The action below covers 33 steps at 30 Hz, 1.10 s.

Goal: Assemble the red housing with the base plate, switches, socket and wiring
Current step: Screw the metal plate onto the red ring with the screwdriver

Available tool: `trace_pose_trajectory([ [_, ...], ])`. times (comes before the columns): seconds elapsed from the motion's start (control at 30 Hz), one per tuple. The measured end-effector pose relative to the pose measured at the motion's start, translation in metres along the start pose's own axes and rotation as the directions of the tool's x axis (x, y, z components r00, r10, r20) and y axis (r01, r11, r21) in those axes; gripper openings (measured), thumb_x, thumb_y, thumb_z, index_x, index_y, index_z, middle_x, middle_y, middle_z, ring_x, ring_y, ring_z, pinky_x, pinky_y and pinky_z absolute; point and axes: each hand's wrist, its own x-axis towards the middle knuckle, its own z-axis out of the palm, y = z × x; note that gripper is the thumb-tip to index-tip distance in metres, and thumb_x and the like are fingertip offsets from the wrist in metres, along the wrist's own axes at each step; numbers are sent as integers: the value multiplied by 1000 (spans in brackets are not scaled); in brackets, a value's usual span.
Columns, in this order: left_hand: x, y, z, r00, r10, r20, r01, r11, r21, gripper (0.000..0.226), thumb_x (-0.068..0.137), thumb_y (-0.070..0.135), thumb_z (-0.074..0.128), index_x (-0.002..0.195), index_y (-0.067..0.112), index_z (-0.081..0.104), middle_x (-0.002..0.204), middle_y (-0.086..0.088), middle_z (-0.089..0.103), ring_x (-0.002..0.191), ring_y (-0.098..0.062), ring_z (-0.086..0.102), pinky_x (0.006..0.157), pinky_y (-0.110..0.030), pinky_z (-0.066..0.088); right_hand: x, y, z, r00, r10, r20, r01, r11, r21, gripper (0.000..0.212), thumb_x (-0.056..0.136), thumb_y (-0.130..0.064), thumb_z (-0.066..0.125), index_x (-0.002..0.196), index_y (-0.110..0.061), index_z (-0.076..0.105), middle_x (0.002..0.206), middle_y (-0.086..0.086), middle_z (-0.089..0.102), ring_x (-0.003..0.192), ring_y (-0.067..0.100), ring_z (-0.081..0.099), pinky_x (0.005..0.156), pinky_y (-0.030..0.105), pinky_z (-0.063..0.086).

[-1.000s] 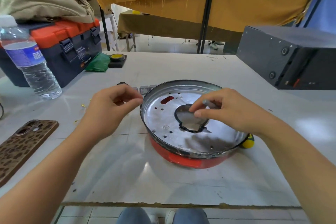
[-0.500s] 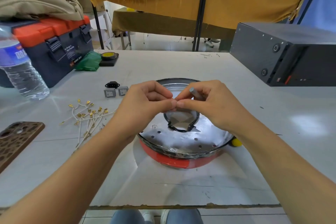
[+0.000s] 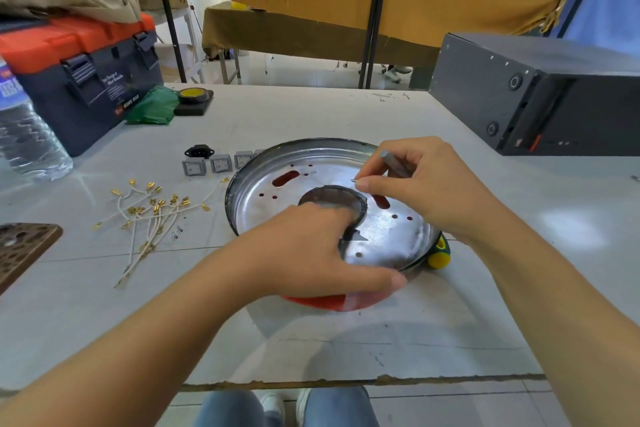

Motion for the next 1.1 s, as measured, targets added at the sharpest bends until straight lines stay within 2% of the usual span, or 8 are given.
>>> trace_pose_trajectory([
  [0.17, 1, -4, -2, 996, 9, 93, -8, 1000, -14, 58, 67, 72, 62, 100, 26, 51, 90, 8, 56, 81, -8, 53, 71, -29, 47, -2, 0, -6, 996, 4, 87, 0, 999, -45, 4, 79, -16, 73, 75, -18, 72, 58, -7, 63, 55, 9, 57, 55, 26, 51],
  [0.33, -9, -28, -21, 952, -11, 305, 4, 1000, 23, 71, 56, 79, 61, 115, 52, 33, 104, 31, 46, 104, 9, 38, 90, -10, 35, -1, -1, -10, 960, 6, 279, 21, 996, -92, 3, 78, -19, 74, 75, -20, 72, 64, -13, 66, 59, 1, 58, 56, 11, 44],
  [0.47, -17, -50, -41, 886, -76, 457, 34, 995, 99, 79, 47, 83, 57, 117, 64, 26, 112, 34, 43, 122, -2, 26, 105, -33, 34, -1, -2, -7, 919, 8, 394, 47, 991, -128, 6, 78, -23, 74, 73, -25, 72, 70, -5, 67, 63, 9, 57, 59, 15, 43],
  [0.57, -19, -56, -48, 858, -103, 503, 52, 992, 114, 81, 40, 86, 58, 112, 70, 23, 117, 36, 41, 124, 3, 19, 106, -26, 29, -1, -4, -4, 898, 5, 440, 62, 988, -139, 4, 77, -24, 74, 74, -24, 73, 67, -7, 65, 61, 5, 53, 57, 13, 40],
  [0.67, -15, -56, -40, 896, -71, 439, 23, 993, 116, 85, 38, 94, 50, 113, 59, 33, 118, 31, 45, 120, 6, 23, 95, -8, 27, 1, -8, -1, 865, -7, 501, 81, 989, -126, 2, 78, -22, 73, 76, -23, 73, 73, -9, 69, 71, 9, 61, 66, 23, 48],
  [0.83, -14, -64, -20, 954, 77, 289, -105, 991, 85, 91, 48, 100, 35, 121, 46, 43, 111, 23, 55, 118, -2, 42, 100, -46, 42, 3, -13, 5, 830, -38, 556, 131, 983, -128, 3, 77, -23, 74, 74, -25, 73, 75, -6, 69, 74, 14, 62, 71, 35, 47],
  [0.97, -10, -72, -12, 954, 241, 175, -241, 970, -22, 82, 58, 94, 41, 130, 56, 33, 115, 33, 51, 115, -1, 49, 98, -48, 42, 4, -15, 10, 808, -68, 586, 174, 976, -128, 4, 77, -25, 75, 74, -27, 72, 71, -12, 66, 67, 7, 57, 58, 14, 40],
  [1.1, -9, -85, 1, 941, 335, 44, -334, 942, -29, 76, 64, 89, 44, 131, 57, 32, 117, 35, 49, 112, 1, 53, 90, -48, 47, 7, -15, 15, 779, -68, 624, 212, 964, -161, 2, 77, -28, 74, 76, -27, 72, 71, -5, 66, 66, 12, 56, 56, 20, 40],
])
